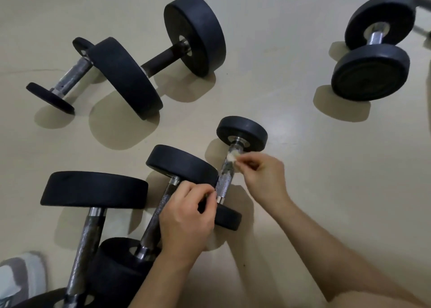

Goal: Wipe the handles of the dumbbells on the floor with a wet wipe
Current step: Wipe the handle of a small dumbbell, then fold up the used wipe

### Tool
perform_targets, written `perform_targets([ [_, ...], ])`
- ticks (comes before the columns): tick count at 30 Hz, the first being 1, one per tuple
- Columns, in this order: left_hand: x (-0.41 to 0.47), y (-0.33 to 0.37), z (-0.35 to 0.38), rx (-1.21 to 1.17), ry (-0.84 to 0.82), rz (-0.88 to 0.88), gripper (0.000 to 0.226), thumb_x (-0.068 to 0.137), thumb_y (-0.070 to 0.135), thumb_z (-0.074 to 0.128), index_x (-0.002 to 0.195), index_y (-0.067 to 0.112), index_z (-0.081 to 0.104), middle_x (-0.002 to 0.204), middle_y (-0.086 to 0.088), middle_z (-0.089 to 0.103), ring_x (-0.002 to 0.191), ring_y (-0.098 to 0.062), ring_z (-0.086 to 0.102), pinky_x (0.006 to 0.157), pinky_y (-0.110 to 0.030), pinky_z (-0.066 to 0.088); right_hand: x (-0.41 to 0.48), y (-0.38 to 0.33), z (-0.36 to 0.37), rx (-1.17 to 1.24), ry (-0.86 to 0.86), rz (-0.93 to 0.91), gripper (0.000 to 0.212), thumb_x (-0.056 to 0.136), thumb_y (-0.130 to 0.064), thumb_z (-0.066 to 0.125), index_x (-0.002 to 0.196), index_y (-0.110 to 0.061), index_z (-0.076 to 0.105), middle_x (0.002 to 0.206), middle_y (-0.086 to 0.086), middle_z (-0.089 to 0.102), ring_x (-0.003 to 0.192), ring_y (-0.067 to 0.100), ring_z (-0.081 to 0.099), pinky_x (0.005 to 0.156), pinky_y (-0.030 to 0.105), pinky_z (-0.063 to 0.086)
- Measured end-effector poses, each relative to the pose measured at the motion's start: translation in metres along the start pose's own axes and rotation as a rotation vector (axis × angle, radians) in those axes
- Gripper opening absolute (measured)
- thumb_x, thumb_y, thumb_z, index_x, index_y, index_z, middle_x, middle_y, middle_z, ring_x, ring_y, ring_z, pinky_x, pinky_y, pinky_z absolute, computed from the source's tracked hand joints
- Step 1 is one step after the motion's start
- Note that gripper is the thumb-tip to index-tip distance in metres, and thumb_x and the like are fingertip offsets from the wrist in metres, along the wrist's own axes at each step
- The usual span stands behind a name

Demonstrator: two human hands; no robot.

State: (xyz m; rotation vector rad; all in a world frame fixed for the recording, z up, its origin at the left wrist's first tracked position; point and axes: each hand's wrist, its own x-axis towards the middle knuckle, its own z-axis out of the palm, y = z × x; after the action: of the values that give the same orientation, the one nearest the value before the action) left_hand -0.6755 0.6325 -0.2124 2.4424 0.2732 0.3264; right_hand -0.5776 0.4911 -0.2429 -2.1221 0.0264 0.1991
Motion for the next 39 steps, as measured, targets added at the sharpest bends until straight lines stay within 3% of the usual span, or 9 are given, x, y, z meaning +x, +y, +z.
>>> perform_targets([
  [5, 0.004, -0.007, -0.009, -0.05, -0.156, -0.068, 0.004, 0.087, 0.029, 0.065, 0.087, 0.026, 0.068, 0.081, 0.014, 0.057, 0.072, -0.006, 0.055, 0.061, -0.024, 0.046, -0.003, -0.018, 0.013, -0.121, -0.012, 0.048, 0.012, 0.08, -0.01, 0.072, 0.089, -0.016, 0.076, 0.083, -0.012, 0.068, 0.078, 0.004, 0.062, 0.078, 0.013, 0.046],
  [11, 0.02, 0.0, -0.035, -0.182, -0.482, -0.315, 0.012, 0.091, 0.027, 0.057, 0.097, 0.031, 0.067, 0.095, 0.008, 0.055, 0.078, -0.004, 0.054, 0.069, -0.021, 0.043, -0.038, -0.043, 0.014, -0.148, -0.311, 0.461, 0.004, 0.08, -0.015, 0.074, 0.081, -0.011, 0.076, 0.081, 0.007, 0.074, 0.075, 0.014, 0.065, 0.077, 0.028, 0.051],
  [15, 0.035, 0.015, -0.08, -0.473, -0.676, -0.605, 0.017, 0.095, 0.027, 0.054, 0.109, 0.03, 0.063, 0.106, 0.008, 0.062, 0.091, -0.001, 0.06, 0.071, -0.014, 0.043, -0.035, -0.111, -0.012, 0.163, -0.317, 0.644, 0.009, 0.09, -0.012, 0.063, 0.082, -0.012, 0.066, 0.078, 0.001, 0.064, 0.07, 0.01, 0.054, 0.062, 0.016, 0.045],
  [19, 0.063, 0.044, -0.161, -0.981, -0.699, -0.968, 0.038, 0.085, 0.045, 0.059, 0.116, 0.023, 0.065, 0.107, -0.001, 0.07, 0.098, -0.016, 0.067, 0.076, -0.032, 0.055, -0.058, -0.206, -0.029, 0.551, -0.312, 0.714, 0.015, 0.093, -0.01, 0.057, 0.103, 0.0, 0.061, 0.095, 0.013, 0.062, 0.089, 0.028, 0.057, 0.082, 0.042, 0.045],
  [22, 0.084, 0.071, -0.226, -0.978, -0.601, -0.888, 0.032, 0.079, 0.049, 0.065, 0.099, 0.026, 0.072, 0.096, -0.003, 0.073, 0.09, -0.02, 0.067, 0.079, -0.036, 0.055, -0.082, -0.288, -0.036, 0.615, -0.235, 0.703, 0.01, 0.091, -0.01, 0.059, 0.098, -0.007, 0.065, 0.096, 0.017, 0.063, 0.088, 0.03, 0.056, 0.078, 0.042, 0.042],
  [27, 0.127, 0.124, -0.341, -0.904, -0.327, -0.769, 0.004, 0.079, 0.024, 0.076, 0.078, 0.024, 0.072, 0.079, -0.003, 0.071, 0.077, -0.021, 0.066, 0.074, -0.035, 0.056, -0.107, -0.441, -0.055, 0.656, 0.035, 0.669, 0.007, 0.085, -0.015, 0.069, 0.089, -0.016, 0.075, 0.082, 0.005, 0.072, 0.071, 0.011, 0.062, 0.057, 0.017, 0.043],
  [32, 0.168, 0.175, -0.466, -1.072, -0.422, -0.865, 0.01, 0.084, 0.016, 0.066, 0.081, 0.016, 0.076, 0.077, -0.005, 0.07, 0.071, -0.019, 0.059, 0.068, -0.031, 0.049, -0.13, -0.572, -0.095, 0.804, 0.27, 0.73, 0.011, 0.083, -0.004, 0.067, 0.09, -0.011, 0.073, 0.079, 0.005, 0.071, 0.065, 0.013, 0.059, 0.051, 0.019, 0.042],
  [35, 0.186, 0.199, -0.527, -1.139, -0.517, -0.903, 0.019, 0.091, 0.016, 0.06, 0.08, 0.014, 0.076, 0.069, -0.001, 0.06, 0.06, -0.011, 0.046, 0.055, -0.02, 0.043, -0.148, -0.635, -0.127, 1.126, 0.366, 0.782, 0.02, 0.092, -0.001, 0.051, 0.096, -0.007, 0.069, 0.072, 0.003, 0.065, 0.054, 0.01, 0.052, 0.047, 0.019, 0.039],
  [39, 0.196, 0.238, -0.589, -1.117, -0.636, -0.842, 0.025, 0.095, 0.012, 0.054, 0.08, 0.016, 0.074, 0.069, 0.003, 0.058, 0.06, -0.009, 0.046, 0.056, -0.02, 0.041, -0.18, -0.696, -0.168, 1.326, 0.367, 0.708, 0.024, 0.094, -0.005, 0.047, 0.109, -0.01, 0.065, 0.075, 0.001, 0.063, 0.06, 0.011, 0.056, 0.06, 0.024, 0.039],
])
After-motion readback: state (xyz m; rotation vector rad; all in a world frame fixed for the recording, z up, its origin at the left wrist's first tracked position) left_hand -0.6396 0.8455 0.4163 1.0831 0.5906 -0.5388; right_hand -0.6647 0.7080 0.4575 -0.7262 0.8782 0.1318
